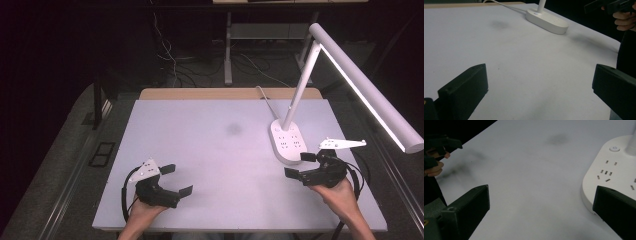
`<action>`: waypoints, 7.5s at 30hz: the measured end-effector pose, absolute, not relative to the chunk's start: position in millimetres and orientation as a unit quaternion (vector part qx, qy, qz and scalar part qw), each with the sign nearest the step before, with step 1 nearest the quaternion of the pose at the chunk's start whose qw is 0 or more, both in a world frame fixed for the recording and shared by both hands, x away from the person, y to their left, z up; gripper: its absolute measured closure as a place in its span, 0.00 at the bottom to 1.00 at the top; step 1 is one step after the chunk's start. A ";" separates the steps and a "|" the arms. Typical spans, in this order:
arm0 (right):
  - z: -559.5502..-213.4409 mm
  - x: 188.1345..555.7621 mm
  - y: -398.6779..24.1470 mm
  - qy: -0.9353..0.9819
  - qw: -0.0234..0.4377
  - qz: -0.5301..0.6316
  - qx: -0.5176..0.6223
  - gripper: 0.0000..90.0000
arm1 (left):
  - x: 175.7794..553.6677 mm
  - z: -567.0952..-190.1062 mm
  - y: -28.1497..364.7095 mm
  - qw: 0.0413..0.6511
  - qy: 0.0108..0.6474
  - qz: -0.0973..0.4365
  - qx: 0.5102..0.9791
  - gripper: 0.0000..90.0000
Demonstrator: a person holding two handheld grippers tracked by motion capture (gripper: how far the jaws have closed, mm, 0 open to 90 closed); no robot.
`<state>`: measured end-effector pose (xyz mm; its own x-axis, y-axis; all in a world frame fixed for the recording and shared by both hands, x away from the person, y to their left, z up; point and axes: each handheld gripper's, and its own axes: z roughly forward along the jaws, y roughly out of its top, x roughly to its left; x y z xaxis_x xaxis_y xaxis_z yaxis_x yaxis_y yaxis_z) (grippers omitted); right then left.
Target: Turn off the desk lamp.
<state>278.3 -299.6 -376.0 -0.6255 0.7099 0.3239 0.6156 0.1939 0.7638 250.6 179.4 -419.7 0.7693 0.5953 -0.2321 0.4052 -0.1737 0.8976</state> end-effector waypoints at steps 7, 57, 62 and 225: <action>-367.0 290.3 -301.9 0.773 0.054 0.464 0.428 0.01 | 250.6 -419.7 179.7 0.553 0.329 0.086 0.761 0.00; -355.6 376.8 -332.6 0.777 0.068 0.431 0.454 0.01 | 252.0 -420.1 180.6 0.552 0.330 0.087 0.761 0.00; -361.5 386.0 -337.9 0.775 0.065 0.426 0.462 0.08 | 252.1 -419.8 181.2 0.552 0.330 0.088 0.761 0.00; -425.5 449.9 -338.5 0.711 0.076 0.409 0.567 1.00 | 254.5 -418.5 182.9 0.551 0.331 0.098 0.760 0.00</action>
